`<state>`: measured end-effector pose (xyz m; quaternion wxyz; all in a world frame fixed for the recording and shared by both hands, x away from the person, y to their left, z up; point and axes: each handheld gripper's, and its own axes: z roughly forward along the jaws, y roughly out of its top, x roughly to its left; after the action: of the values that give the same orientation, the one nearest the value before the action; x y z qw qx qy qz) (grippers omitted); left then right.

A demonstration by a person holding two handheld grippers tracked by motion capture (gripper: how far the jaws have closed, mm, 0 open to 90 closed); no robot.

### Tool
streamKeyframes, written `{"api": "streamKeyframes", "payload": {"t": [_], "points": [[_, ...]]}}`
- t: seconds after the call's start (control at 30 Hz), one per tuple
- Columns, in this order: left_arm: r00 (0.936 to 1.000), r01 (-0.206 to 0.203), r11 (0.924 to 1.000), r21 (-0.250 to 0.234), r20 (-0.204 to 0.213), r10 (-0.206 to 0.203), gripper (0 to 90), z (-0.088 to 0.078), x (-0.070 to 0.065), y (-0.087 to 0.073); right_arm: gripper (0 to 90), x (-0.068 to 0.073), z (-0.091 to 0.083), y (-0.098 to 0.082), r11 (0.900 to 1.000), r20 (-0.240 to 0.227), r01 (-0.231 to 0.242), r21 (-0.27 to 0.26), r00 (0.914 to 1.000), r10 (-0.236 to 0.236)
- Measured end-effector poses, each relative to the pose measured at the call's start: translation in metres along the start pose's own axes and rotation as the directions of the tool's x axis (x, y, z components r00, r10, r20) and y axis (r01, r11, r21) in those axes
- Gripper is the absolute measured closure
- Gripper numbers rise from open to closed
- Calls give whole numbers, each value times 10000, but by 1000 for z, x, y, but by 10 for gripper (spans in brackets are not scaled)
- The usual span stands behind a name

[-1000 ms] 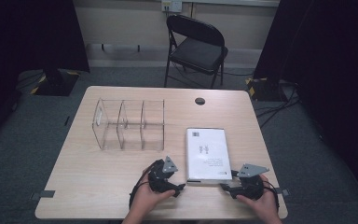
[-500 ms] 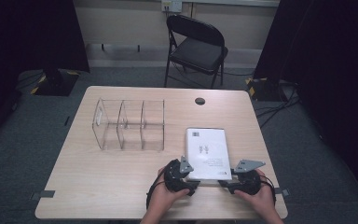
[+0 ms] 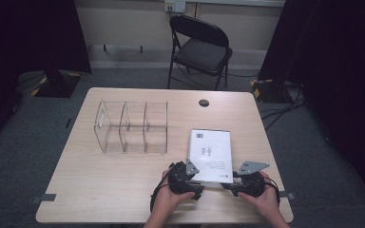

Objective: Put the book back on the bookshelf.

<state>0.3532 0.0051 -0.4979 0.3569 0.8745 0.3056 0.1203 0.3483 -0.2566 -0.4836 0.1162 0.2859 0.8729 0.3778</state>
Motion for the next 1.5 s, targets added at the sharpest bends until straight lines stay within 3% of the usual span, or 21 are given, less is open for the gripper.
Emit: {"api": "streamKeyframes", "payload": {"t": [0.1, 0.3, 0.53, 0.67, 0.77, 0.8, 0.83, 0.93, 0.97, 1.03, 1.13, 1.23, 1.27, 1.5], "points": [[10000, 64, 10000, -34, -18, -64, 45, 0, -1, 0, 459, -1, -2, 1, 9993, -161, -237, -281, 9996, 232], [9999, 49, 9998, 190, -106, -47, 29, 0, -1, 1, 480, 1, -7, 9, 9959, -300, -191, -889, 9994, 165], [9999, 42, 9993, 365, -95, -38, 0, 2, -1, 3, 490, 1, -7, 13, 9971, -322, -198, -741, 9993, 175], [9999, 44, 9998, 192, -118, -42, 0, 2, 0, 2, 492, 0, -7, 13, 9964, -378, -216, -820, 9991, 186], [9993, 261, 9996, 113, -257, -258, 58, 0, 4, 3, 494, -1, -6, 12, 9958, -465, -273, -874, 9986, 233], [9987, 219, 9997, 97, -464, -214, 105, -3, 6, 4, 495, -1, -6, 12, 9960, -459, -245, -859, 9987, 206], [9990, 168, 9998, -96, -413, -172, 150, -5, 8, 4, 495, -1, -6, 12, 9958, -472, -276, -871, 9986, 236], [9993, -69, 9999, -95, -374, 66, 153, -7, 9, 7, 495, -2, -5, 11, 9956, -509, -351, -872, 9982, 307], [9981, -341, 9992, 185, -509, 350, 152, -7, 8, 9, 495, -3, -5, 11, 9954, -525, -321, -908, 9982, 274], [9959, -453, 9986, 265, -776, 472, 149, -6, 6, 13, 495, -3, -5, 11, 9954, -533, -302, -906, 9983, 254], [9979, -381, 9992, 99, -520, 386, 86, -5, 5, 16, 495, -3, -5, 12, 9947, -582, -363, -957, 9978, 308], [9938, -844, 9962, 228, -706, 858, 72, -8, 4, 22, 495, -3, -5, 12, 9950, -567, -385, -920, 9978, 334], [9943, -805, 9967, 26, -698, 805, 73, -7, 2, 24, 495, -3, -5, 12, 9952, -547, -369, -910, 9980, 320], [9885, -1290, 9911, 331, -750, 1311, 0, -1, 1, 35, 495, -3, -6, 13, 9951, -542, -378, -913, 9980, 329]]}}
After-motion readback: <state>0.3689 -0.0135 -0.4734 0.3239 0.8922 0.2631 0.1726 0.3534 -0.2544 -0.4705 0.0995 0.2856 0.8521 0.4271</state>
